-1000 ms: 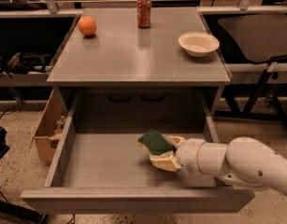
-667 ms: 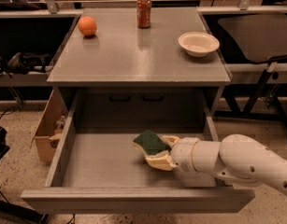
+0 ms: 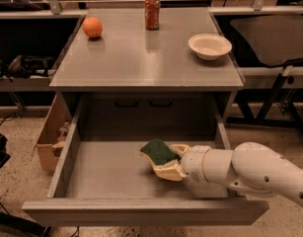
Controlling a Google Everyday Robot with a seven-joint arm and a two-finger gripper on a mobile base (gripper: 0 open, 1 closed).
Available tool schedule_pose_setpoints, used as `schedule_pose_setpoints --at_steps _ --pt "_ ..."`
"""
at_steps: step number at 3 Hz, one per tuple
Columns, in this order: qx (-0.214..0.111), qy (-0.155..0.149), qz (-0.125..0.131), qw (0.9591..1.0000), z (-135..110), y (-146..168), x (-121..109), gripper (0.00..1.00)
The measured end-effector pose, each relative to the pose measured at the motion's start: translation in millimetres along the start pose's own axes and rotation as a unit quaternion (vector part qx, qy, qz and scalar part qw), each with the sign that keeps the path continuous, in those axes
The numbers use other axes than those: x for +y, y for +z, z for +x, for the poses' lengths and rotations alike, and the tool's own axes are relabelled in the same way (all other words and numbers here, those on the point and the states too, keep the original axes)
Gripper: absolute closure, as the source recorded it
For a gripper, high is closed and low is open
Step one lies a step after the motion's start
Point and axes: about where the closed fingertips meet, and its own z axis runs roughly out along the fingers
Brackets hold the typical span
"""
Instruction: Place sponge into top drawer
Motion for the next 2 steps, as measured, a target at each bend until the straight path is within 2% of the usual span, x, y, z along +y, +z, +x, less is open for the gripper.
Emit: schedule_pose_setpoints --at_steps 1,2 --pt "0.0 0.0 0.0 1.0 0.0 0.0 0.0 0.16" --pt "0.0 0.0 0.0 1.0 0.0 0.0 0.0 0.0"
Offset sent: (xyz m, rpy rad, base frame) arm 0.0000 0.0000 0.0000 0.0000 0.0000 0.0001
